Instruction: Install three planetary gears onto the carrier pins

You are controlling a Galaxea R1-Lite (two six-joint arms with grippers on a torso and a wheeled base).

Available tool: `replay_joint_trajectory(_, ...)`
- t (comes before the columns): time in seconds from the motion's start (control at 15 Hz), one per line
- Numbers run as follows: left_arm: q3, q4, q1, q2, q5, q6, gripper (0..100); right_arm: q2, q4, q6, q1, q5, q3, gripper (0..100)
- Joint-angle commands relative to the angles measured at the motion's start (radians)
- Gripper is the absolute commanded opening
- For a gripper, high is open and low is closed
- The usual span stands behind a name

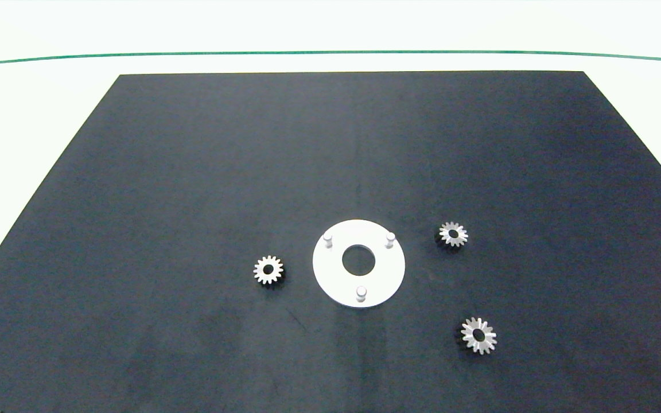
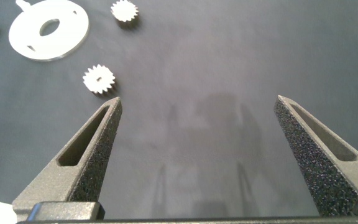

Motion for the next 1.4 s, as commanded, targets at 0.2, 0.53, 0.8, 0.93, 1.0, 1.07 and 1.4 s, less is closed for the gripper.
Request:
replay_joint_trajectory(0.2,-0.269,0.024,-0.157,0.501,-0.006,0.014,100,0.511,0.090,-0.167,0.121,0.006,-0.235,100)
replay_joint_trajectory(0.53,-0.456,0.234,-0.154,0.645,-0.018,0.118,100,0.664,0.177,-0.187,0.214,0.028,-0.353,100)
replay_joint_trajectory(0.8,-0.502,0.235,-0.153,0.705,-0.018,0.156,100,0.676,0.286,-0.199,0.276,0.026,-0.373,100)
replay_joint_trajectory(0.93,-0.473,0.235,-0.153,0.722,-0.020,0.159,100,0.709,0.297,-0.201,0.274,0.026,-0.365,100)
replay_joint_trajectory(1.0,-0.471,0.235,-0.153,0.725,-0.020,0.159,100,0.722,0.297,-0.202,0.274,0.025,-0.365,100)
replay_joint_trajectory(1.07,-0.471,0.234,-0.153,0.724,-0.020,0.159,100,0.745,0.294,-0.202,0.273,0.021,-0.366,100)
replay_joint_trajectory(1.4,-0.478,0.232,-0.127,0.724,-0.017,0.161,100,0.909,0.191,-0.207,0.305,0.015,-0.380,100)
